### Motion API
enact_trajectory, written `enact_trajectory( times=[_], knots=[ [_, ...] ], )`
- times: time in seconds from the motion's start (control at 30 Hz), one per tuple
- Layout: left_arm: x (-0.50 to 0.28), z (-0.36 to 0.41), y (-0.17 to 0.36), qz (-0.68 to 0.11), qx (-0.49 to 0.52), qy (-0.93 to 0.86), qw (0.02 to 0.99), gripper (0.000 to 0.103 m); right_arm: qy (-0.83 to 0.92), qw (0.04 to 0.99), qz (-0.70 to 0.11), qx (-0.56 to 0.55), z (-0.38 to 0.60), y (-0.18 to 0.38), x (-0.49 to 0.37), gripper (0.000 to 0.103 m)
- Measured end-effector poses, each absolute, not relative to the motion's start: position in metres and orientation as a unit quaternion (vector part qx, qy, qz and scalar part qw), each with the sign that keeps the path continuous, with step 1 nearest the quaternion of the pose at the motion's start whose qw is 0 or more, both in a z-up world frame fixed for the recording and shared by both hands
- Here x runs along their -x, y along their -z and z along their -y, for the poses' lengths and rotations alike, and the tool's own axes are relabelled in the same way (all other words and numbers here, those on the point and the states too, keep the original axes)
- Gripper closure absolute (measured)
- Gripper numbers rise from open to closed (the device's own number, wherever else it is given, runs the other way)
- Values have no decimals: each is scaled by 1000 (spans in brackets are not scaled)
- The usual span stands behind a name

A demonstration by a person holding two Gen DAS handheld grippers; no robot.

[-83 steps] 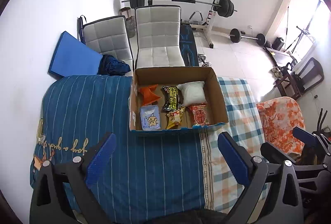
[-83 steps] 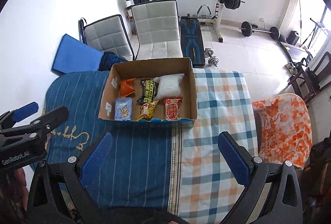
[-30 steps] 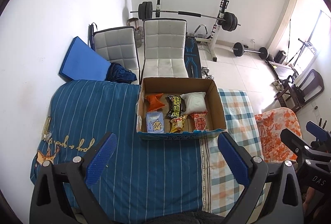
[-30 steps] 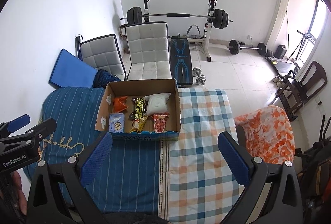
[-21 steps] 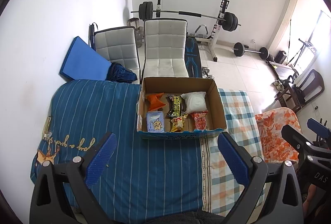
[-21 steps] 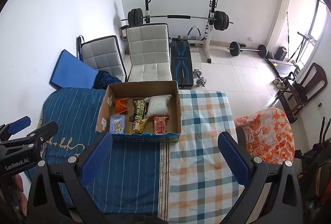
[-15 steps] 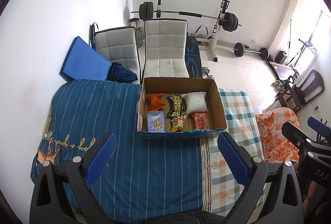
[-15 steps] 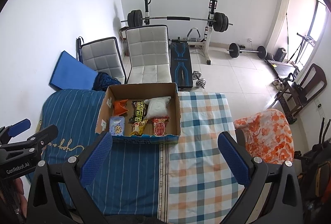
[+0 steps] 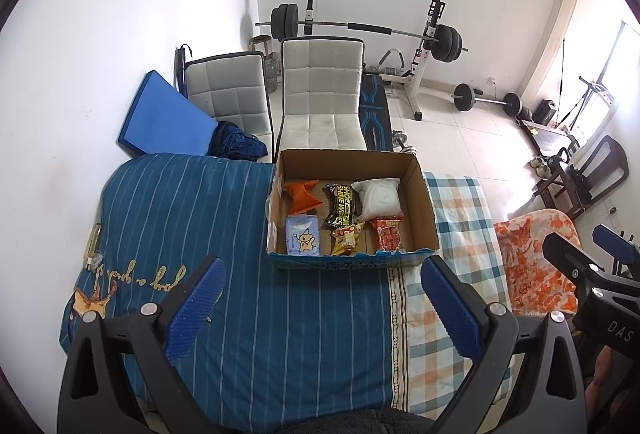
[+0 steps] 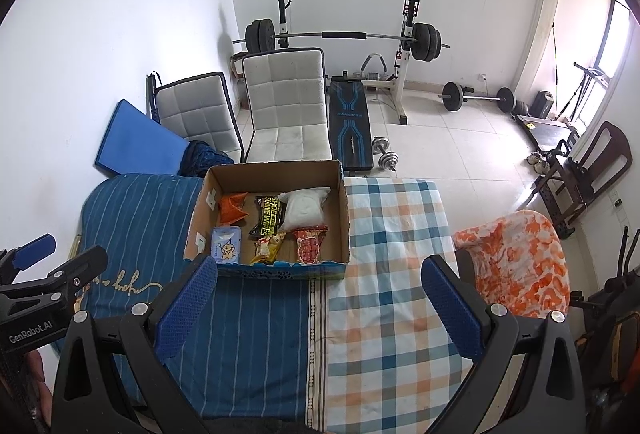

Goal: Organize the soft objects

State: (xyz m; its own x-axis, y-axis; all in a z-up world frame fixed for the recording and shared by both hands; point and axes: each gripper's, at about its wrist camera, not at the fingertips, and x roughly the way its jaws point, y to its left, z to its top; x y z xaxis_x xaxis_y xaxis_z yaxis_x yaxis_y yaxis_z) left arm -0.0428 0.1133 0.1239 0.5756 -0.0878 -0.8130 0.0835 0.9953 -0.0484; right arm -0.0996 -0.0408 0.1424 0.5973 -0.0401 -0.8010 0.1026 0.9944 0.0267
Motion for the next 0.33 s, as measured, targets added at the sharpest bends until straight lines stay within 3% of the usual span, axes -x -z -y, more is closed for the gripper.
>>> enact_trajectory(
  times=[0.33],
  knots=[
    [43, -117, -124, -462, 12, 50, 885, 2, 40, 893, -447, -38, 43, -142, 100, 0]
  ],
)
